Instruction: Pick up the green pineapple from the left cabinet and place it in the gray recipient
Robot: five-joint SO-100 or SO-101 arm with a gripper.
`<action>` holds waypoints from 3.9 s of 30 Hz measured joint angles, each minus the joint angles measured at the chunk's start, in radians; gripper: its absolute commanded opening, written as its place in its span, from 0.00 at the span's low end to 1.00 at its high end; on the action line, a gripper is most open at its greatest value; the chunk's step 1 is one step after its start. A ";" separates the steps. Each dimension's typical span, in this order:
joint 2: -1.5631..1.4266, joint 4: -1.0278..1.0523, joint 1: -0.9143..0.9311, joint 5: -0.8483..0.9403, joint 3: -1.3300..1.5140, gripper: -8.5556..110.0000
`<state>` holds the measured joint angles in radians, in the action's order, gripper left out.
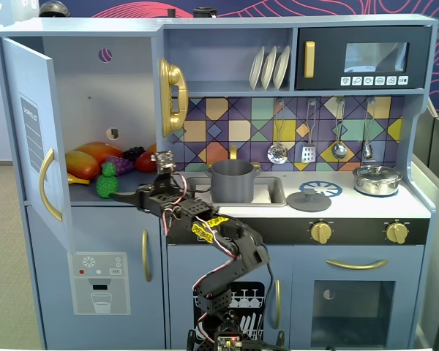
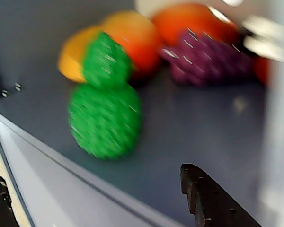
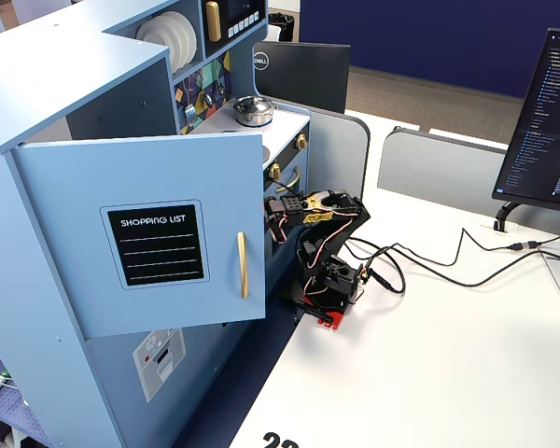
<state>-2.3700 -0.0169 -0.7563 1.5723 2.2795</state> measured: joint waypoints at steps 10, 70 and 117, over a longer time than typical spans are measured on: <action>0.245 -0.175 -0.002 0.031 -0.114 0.47; -0.255 -0.153 -0.077 0.272 -0.044 0.07; 0.391 0.255 0.787 0.037 -0.560 0.30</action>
<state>-1.9788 0.2378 0.0307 1.6091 1.7196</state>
